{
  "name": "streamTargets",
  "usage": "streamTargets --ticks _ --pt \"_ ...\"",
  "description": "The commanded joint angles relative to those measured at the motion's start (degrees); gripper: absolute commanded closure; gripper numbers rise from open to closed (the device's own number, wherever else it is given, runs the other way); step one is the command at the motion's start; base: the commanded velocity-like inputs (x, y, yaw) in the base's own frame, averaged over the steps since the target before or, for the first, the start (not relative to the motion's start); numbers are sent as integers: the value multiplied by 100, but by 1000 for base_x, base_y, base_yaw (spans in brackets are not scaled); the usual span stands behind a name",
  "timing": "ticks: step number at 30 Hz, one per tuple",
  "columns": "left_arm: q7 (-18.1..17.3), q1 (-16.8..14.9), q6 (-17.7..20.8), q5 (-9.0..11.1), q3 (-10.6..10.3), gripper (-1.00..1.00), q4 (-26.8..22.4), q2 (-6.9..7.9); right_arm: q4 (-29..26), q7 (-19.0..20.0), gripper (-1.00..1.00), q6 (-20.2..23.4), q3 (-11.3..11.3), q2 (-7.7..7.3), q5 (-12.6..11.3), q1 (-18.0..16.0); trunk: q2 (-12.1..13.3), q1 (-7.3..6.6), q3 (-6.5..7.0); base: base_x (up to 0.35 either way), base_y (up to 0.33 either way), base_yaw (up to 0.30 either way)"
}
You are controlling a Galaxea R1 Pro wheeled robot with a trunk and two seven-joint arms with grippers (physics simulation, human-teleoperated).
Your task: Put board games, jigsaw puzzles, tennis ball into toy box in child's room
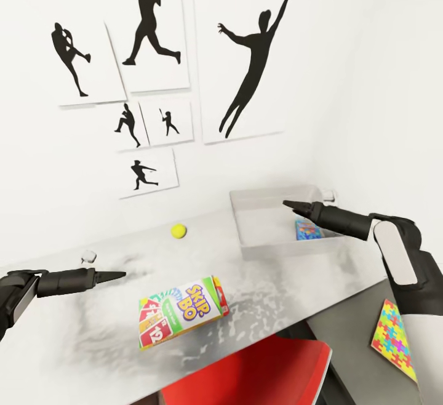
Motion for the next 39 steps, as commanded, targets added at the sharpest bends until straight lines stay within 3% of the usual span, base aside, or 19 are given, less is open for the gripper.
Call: streamTargets --ticks 1,7,14,18,27,29,34,39 --pt "-13 -4 60 18 -10 -100 0 3 -93 56 -100 24 -47 1 5 99 -10 4 -1 0 0 0" --pt "-13 -4 60 17 -10 -100 2 3 -659 372 -100 24 -470 15 -202 825 -10 4 56 0 0 0" --pt "0 -4 60 17 -13 -100 0 3 -1146 1360 -100 -10 -900 50 -269 1700 -10 4 123 0 0 0" --pt "3 -4 60 17 -14 -100 0 3 -1190 1657 -100 -430 -1002 126 -276 2165 -10 4 161 0 0 0" --pt "13 -4 60 17 -10 -100 5 31 -1203 2206 -100 -1774 -967 299 -285 3236 -10 4 246 0 0 0" --pt "13 -4 60 17 -10 -100 4 37 -1201 2293 -100 -1977 -945 402 -284 3361 -10 4 265 0 0 0" --pt "23 -4 60 17 -12 -100 6 38 -1208 2470 -100 -2574 -773 889 -220 3741 -10 4 313 0 0 0" --pt "30 -4 60 17 -14 -100 6 22 -1200 2525 -100 -2789 -676 1031 -203 3902 -10 4 360 0 0 0"
